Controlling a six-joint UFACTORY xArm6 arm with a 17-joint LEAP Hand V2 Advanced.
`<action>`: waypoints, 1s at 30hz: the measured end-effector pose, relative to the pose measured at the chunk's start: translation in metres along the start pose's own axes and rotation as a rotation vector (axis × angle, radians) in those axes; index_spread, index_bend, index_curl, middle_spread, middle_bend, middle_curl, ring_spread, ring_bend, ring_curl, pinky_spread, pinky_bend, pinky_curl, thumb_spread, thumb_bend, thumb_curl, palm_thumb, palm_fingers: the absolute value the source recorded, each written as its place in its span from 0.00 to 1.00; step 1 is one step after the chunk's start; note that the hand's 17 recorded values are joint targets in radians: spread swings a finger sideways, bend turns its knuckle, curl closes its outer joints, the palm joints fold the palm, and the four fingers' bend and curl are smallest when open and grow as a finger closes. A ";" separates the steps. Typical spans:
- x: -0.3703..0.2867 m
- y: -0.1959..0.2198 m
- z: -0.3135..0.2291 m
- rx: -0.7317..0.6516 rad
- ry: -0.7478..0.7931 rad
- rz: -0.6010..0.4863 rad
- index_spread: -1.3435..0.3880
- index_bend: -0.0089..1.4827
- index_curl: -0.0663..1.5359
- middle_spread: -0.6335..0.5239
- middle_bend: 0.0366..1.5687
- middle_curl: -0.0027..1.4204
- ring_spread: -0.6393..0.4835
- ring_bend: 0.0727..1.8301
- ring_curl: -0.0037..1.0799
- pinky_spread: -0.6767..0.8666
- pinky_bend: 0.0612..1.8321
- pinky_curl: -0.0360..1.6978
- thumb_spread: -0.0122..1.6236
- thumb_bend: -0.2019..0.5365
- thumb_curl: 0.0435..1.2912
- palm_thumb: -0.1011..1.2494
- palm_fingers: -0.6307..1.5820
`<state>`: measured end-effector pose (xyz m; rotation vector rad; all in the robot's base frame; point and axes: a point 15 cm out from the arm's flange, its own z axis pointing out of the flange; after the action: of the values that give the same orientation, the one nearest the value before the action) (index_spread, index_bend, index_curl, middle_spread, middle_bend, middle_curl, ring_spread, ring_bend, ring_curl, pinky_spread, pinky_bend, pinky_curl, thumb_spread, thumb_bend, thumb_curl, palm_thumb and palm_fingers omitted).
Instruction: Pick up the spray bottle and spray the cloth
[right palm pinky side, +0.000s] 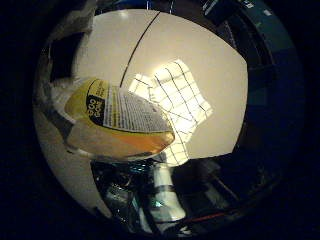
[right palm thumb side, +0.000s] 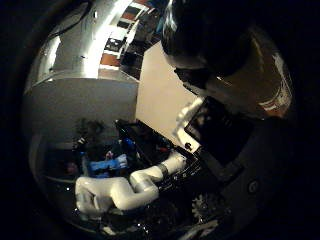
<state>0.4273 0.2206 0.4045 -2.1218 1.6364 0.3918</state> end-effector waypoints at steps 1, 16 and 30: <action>-0.002 -0.003 -0.001 0.013 -0.023 0.001 0.66 0.82 0.56 0.42 0.85 0.61 0.35 0.70 0.82 0.30 0.57 0.74 0.58 0.25 0.41 0.80 0.78; -0.031 -0.002 0.029 0.066 -0.468 0.040 0.66 0.82 0.56 0.42 0.85 0.61 0.35 0.70 0.82 0.30 0.57 0.75 0.58 0.25 0.44 0.81 0.78; -0.001 0.024 0.095 0.101 -0.619 0.036 0.66 0.82 0.56 0.42 0.86 0.60 0.35 0.69 0.82 0.29 0.56 0.76 0.56 0.25 0.47 0.82 0.78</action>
<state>0.4078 0.2635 0.3186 -1.6640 1.2943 0.8566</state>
